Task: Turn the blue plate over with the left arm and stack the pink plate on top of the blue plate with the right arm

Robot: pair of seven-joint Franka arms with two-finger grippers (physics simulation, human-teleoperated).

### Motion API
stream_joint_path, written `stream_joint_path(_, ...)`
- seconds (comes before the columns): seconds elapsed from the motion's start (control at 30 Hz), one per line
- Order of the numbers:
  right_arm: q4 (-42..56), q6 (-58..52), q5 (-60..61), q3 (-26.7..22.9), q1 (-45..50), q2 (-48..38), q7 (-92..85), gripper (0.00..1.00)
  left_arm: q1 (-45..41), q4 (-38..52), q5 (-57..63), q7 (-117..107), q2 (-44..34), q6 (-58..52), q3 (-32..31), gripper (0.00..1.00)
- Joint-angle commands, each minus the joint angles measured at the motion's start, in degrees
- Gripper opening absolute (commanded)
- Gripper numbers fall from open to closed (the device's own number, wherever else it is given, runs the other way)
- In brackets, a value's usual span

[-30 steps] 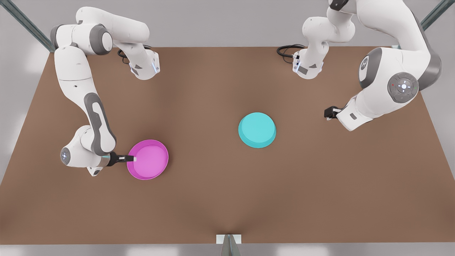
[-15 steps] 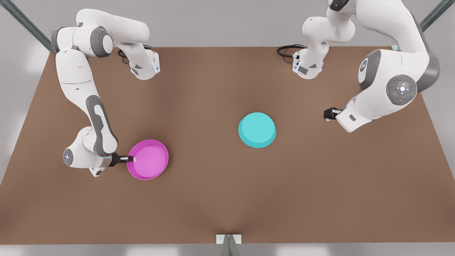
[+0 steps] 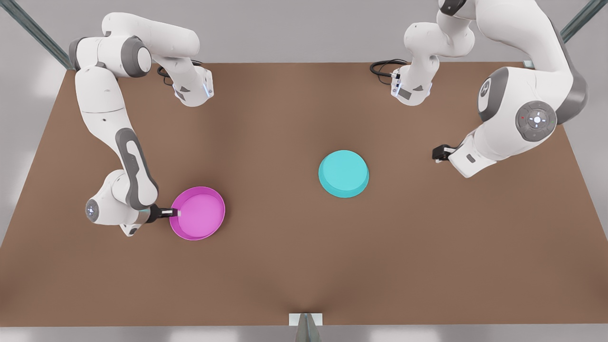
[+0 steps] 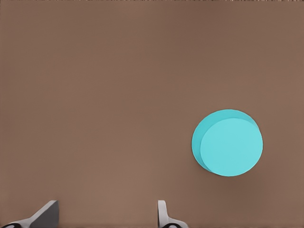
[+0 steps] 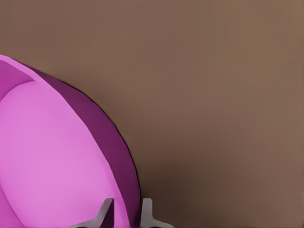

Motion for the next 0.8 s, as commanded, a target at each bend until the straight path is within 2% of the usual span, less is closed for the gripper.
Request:
stream_joint_path(0.0,0.00,0.00,0.00,0.03,0.01,0.00,0.00,0.38,0.07,0.03,-0.07,-0.05,-0.09,0.00,0.00,1.00)
stream_joint_path(0.03,0.00,0.00,0.00,-0.06,0.01,0.00,-0.09,0.38,0.07,-0.05,-0.07,-0.05,-0.09,0.00,0.00,1.00)
stream_joint_path(0.1,0.00,-0.09,-0.09,-0.06,-0.08,0.00,-1.58,0.21,-0.02,0.03,-0.07,0.04,-0.09,0.00,0.00,1.00)
stream_joint_path(0.4,0.70,-0.88,0.18,0.03,-0.08,-0.97,-3.08,0.21,0.07,0.03,-0.07,0.13,-0.09,0.00,0.00,1.00)
stream_joint_path(0.53,0.70,-1.05,0.18,2.13,0.01,-3.34,-1.67,0.21,-0.02,-0.05,0.02,0.31,0.00,0.00,0.00,1.00)
stream_joint_path(0.63,0.70,-1.23,0.18,2.49,4.75,-6.50,-0.01,0.21,0.07,-0.06,-0.07,0.31,0.00,0.00,0.00,1.00)
stream_joint_path(0.77,5.71,-2.55,0.18,2.49,17.22,-6.51,13.43,0.21,0.07,0.03,0.02,0.39,0.26,0.00,0.00,1.00)
